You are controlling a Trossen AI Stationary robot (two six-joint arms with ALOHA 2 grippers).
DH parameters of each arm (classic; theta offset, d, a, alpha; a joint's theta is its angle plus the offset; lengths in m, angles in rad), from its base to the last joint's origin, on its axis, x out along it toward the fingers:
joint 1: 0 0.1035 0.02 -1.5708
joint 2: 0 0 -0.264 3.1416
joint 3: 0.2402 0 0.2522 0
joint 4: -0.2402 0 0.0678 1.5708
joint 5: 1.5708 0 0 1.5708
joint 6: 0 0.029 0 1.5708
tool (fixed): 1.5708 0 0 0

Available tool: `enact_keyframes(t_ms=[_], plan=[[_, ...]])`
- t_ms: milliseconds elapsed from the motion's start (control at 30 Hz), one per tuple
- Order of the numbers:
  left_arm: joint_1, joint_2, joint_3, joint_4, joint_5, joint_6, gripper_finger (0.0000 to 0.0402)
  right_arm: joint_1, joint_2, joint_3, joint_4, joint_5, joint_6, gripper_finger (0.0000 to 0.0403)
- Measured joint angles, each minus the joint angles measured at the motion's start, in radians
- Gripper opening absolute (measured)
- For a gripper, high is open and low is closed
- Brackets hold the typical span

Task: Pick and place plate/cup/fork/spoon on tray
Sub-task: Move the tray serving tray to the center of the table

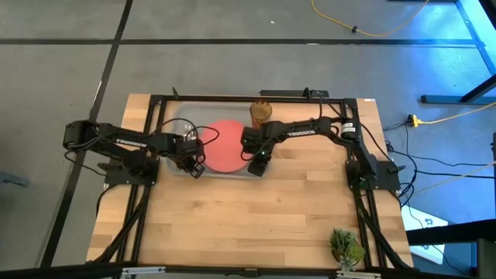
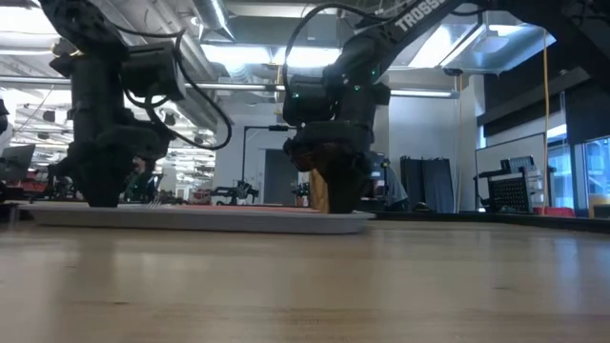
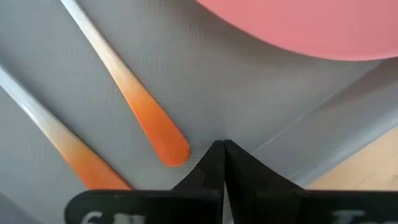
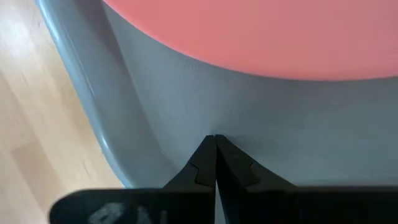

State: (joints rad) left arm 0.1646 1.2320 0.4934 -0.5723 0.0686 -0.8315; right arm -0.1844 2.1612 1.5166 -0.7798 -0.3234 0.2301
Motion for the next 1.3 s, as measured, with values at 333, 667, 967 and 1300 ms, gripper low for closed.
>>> enact_keyframes(t_ms=[333, 667, 967, 1300], plan=[[-0.139, 0.001, -0.001, 0.031, 0.004, -0.117, 0.0, 0.029, 0.001, 0.0, -0.051, 0.009, -0.001, 0.0005], [-0.25, 0.038, 0.002, 0.097, 0.003, -0.231, 0.0, 0.085, 0.001, -0.002, -0.097, 0.021, 0.021, 0.0005], [-0.346, 0.088, 0.002, 0.184, 0.003, -0.332, 0.0, 0.136, 0.001, -0.003, -0.16, 0.012, 0.027, 0.0005], [-0.443, 0.091, 0.0, 0.231, -0.01, -0.441, 0.0, 0.201, 0.001, -0.003, -0.164, 0.024, 0.057, 0.0005]])
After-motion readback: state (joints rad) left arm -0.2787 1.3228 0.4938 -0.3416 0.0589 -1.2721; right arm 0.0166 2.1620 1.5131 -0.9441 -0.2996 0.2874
